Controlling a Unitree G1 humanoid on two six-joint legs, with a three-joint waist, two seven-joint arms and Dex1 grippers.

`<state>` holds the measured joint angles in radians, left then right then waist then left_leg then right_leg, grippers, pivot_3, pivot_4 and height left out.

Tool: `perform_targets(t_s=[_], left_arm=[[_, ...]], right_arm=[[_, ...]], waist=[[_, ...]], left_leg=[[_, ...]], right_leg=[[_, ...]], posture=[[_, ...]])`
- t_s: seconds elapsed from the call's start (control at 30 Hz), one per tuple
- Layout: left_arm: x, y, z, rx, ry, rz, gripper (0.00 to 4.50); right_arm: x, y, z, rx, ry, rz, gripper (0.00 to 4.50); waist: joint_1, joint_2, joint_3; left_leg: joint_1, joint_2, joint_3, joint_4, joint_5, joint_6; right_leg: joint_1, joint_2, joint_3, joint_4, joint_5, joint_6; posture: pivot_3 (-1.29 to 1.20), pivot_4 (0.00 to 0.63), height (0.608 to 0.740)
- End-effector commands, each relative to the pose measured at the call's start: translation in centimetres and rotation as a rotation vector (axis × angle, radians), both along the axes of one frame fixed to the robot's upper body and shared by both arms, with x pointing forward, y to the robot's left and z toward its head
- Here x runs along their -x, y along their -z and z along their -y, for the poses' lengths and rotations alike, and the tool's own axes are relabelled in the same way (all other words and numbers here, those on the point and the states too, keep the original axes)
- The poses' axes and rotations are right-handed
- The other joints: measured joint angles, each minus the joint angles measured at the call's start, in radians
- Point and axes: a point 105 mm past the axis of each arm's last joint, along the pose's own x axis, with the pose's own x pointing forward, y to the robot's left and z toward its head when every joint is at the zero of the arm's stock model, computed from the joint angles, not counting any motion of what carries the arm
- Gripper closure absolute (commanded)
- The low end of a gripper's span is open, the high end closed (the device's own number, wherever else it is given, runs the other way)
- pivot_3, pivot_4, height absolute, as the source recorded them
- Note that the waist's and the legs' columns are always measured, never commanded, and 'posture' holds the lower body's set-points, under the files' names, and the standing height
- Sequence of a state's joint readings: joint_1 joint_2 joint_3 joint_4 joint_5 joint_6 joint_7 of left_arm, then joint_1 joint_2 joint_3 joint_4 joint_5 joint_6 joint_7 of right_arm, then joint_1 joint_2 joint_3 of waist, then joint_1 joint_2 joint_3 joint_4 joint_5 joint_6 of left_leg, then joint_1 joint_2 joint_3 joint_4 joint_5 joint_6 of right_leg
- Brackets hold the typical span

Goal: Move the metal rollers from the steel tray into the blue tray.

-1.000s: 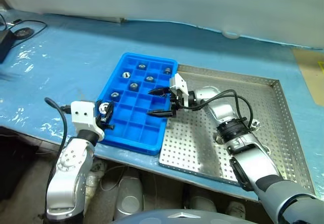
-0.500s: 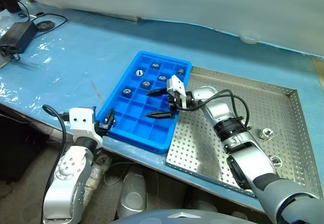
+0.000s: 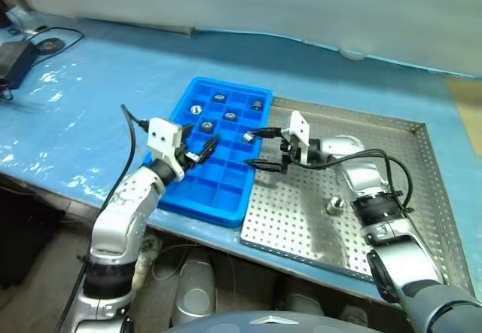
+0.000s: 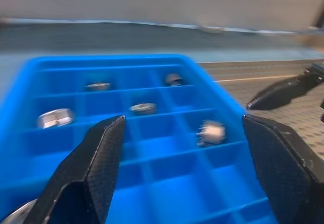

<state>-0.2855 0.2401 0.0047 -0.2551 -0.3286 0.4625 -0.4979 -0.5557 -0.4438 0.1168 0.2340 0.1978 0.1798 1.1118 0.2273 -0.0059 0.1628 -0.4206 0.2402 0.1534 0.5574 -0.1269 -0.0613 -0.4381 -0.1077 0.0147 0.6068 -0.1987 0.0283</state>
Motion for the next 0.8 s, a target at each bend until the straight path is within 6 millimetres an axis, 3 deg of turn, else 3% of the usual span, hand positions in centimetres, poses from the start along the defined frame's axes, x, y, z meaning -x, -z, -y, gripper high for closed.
perform_targets(t_s=[0.03, 0.27, 0.43, 0.63, 0.8], left_arm=[[-1.1, -0.5, 3.1, -0.006, 0.177, 0.036, 0.63], [-2.6, -0.3, 7.6, -0.008, 0.401, 0.044, 0.63], [-1.6, 0.7, 11.2, -0.026, 0.662, -0.013, 0.63], [0.4, 2.6, 12.5, -0.138, 0.926, -0.099, 0.63], [0.7, 4.1, 13.2, -0.26, 0.986, -0.092, 0.63]], right_arm=[[0.9, -1.9, 2.6, -0.027, 0.125, 0.067, 0.0], [3.8, -2.0, 6.3, -0.005, 0.326, 0.076, 0.0], [6.5, -2.0, 9.2, 0.013, 0.493, 0.077, 0.0], [8.3, -1.9, 10.4, 0.014, 0.601, 0.074, 0.0], [8.7, -1.7, 10.5, 0.013, 0.629, 0.075, 0.0]], waist=[[-0.039, 0.0, 0.0], [-0.172, 0.001, 0.0], [-0.22, 0.001, -0.001], [-0.267, 0.001, -0.001], [-0.284, 0.001, -0.001]], left_leg=[[0.0, 0.0, 0.0, 0.001, 0.0, -0.001], [0.002, 0.0, 0.005, 0.0, 0.0, 0.0], [0.006, 0.0, 0.013, 0.0, -0.004, 0.007], [0.007, 0.0, 0.019, 0.004, -0.007, 0.011], [0.007, 0.0, 0.02, 0.005, -0.007, 0.012]], right_leg=[[0.0, 0.0, 0.0, 0.0, 0.0, 0.0], [-0.001, 0.0, 0.005, -0.001, 0.0, 0.001], [-0.001, 0.0, 0.011, -0.002, 0.0, 0.001], [-0.002, -0.001, 0.015, -0.002, -0.003, 0.009], [-0.002, -0.001, 0.016, -0.003, -0.004, 0.01]], posture=[[-0.07, 0.15, 0.74], [-0.32, 0.15, 0.74], [-0.45, 0.15, 0.74], [-0.54, 0.15, 0.74], [-0.57, 0.15, 0.74]])
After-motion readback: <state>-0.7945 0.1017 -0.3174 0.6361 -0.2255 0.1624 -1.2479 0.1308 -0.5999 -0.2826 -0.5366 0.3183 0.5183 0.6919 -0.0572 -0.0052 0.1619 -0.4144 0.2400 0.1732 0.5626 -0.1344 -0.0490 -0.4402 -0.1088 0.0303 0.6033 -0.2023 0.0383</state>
